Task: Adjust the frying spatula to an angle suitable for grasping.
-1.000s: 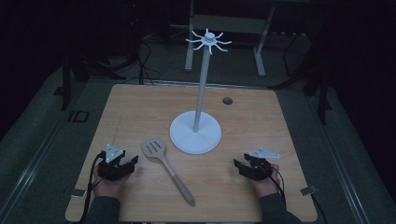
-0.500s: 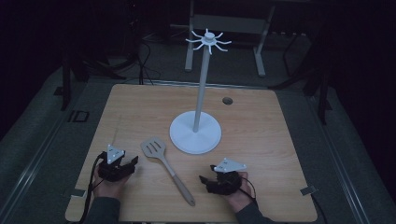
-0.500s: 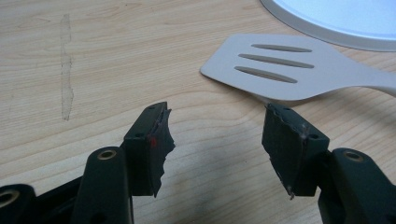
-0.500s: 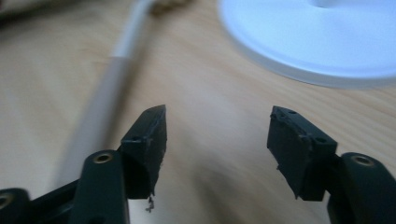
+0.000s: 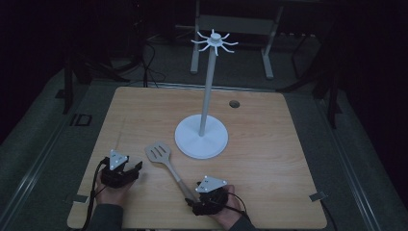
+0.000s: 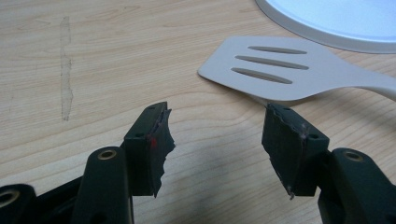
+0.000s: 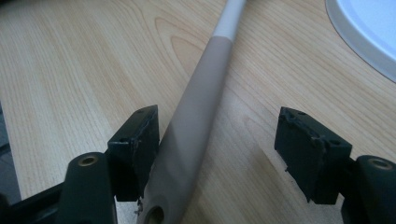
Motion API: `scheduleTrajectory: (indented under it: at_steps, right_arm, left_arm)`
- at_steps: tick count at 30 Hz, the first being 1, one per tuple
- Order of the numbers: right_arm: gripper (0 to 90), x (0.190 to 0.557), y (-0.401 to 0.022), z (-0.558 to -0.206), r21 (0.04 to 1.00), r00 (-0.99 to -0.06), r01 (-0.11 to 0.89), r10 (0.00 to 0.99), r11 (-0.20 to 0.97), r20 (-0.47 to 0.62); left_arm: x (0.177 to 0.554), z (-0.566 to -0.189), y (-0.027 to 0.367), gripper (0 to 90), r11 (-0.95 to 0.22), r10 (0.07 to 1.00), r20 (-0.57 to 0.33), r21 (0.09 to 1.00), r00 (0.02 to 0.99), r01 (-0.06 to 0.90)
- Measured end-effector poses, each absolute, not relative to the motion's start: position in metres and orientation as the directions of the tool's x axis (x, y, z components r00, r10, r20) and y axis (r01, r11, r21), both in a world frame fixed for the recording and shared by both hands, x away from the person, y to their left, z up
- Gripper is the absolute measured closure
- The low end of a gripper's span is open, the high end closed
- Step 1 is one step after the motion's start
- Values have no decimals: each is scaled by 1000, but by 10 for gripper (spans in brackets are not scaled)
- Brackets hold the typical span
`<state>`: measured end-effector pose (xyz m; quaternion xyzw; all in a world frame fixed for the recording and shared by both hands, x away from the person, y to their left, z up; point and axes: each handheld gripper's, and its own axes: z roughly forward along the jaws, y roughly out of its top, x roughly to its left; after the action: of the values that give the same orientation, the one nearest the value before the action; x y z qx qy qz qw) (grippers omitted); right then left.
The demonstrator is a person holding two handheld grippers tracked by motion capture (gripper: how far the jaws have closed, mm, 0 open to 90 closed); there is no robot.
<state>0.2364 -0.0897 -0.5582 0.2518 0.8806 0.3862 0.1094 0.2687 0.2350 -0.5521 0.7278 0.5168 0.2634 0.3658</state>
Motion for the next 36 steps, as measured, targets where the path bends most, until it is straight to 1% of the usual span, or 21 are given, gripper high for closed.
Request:
scheduleTrajectory:
  at_steps: [3, 6, 8, 12, 14, 17, 19, 25, 31, 33, 36]
  right_arm:
    - [318, 237, -90, -557, 729, -855, 342, 519, 593, -20]
    - [352, 240, -94, -556, 725, -856, 339, 517, 600, -28]
    - [393, 243, -100, -555, 722, -856, 345, 517, 599, -19]
    - [503, 249, -110, -553, 712, -861, 351, 509, 609, -11]
    - [583, 252, -114, -553, 707, -871, 345, 491, 618, -4]
    - [637, 252, -114, -554, 696, -880, 344, 475, 631, 4]
    - [625, 251, -112, -558, 682, -883, 334, 469, 651, -14]
    - [637, 254, -114, -557, 678, -888, 332, 460, 656, -10]
    - [654, 262, -131, -555, 662, -901, 321, 434, 677, -6]
    - [657, 263, -136, -554, 658, -907, 303, 421, 690, -23]
    - [661, 266, -144, -553, 654, -916, 279, 399, 703, -38]
  left_arm:
    - [268, -552, 235, 418, -203, 942, 5, 806, 336, 556]
    - [268, -551, 233, 421, -207, 934, -2, 811, 356, 547]
    - [268, -549, 232, 421, -214, 927, -4, 813, 374, 541]
    - [269, -546, 229, 423, -232, 904, -23, 812, 426, 536]
    - [269, -542, 227, 423, -244, 892, -26, 812, 450, 530]
    - [270, -538, 223, 424, -272, 876, -14, 812, 482, 517]
    - [270, -536, 220, 424, -292, 861, -15, 804, 508, 518]
    - [272, -534, 208, 431, -357, 821, 1, 782, 571, 512]
    - [276, -525, 191, 444, -460, 740, 39, 758, 671, 463]
    - [278, -521, 185, 447, -499, 707, 56, 746, 705, 441]
    - [282, -516, 177, 457, -527, 665, 54, 740, 745, 417]
